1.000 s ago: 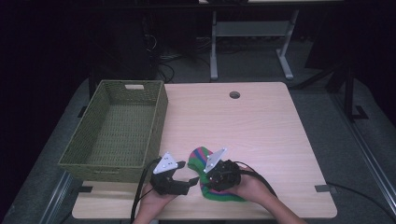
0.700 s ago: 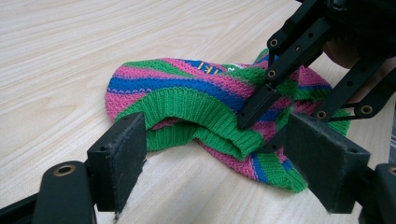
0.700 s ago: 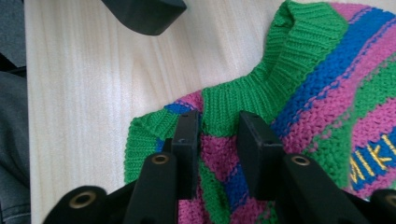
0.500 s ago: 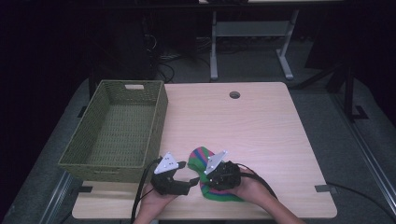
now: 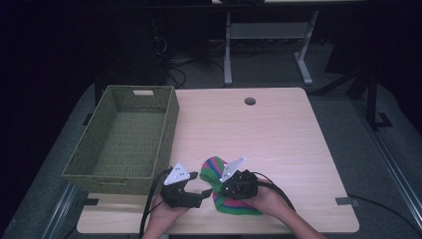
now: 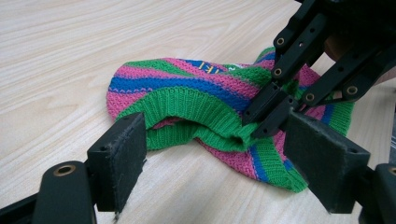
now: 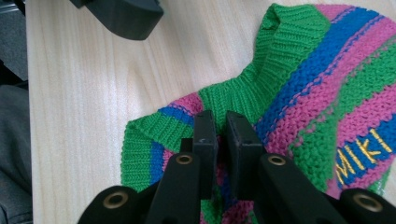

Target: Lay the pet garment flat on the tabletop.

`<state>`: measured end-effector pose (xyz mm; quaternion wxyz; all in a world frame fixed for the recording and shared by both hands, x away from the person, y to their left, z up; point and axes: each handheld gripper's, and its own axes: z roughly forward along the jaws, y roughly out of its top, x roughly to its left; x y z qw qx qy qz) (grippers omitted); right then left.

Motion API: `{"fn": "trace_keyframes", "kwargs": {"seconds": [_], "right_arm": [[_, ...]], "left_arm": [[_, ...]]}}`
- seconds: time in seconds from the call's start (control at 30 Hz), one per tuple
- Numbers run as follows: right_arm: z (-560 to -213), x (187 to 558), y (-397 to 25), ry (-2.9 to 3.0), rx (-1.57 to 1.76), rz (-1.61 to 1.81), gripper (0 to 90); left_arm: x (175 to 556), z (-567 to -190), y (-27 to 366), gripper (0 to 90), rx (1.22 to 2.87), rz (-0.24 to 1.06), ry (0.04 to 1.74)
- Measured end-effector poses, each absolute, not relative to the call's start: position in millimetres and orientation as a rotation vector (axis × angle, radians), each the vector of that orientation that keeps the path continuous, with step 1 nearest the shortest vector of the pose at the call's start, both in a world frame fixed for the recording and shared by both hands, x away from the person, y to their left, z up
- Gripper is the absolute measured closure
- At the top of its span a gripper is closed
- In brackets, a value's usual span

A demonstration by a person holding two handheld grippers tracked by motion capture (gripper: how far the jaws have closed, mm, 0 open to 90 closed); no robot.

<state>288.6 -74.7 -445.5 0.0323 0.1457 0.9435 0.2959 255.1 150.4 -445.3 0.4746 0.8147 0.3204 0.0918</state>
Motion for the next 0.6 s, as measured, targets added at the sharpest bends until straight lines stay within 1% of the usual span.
{"fn": "trace_keyframes", "kwargs": {"seconds": [0.23,0.6], "right_arm": [[-438,287,-78,2.874,0.459,0.949,83.6],[-408,292,-94,2.812,0.526,1.072,83.8]], "left_arm": [[256,-445,152,21.1,1.988,0.225,0.790],[256,-444,152,21.1,1.954,0.205,0.799]]}}
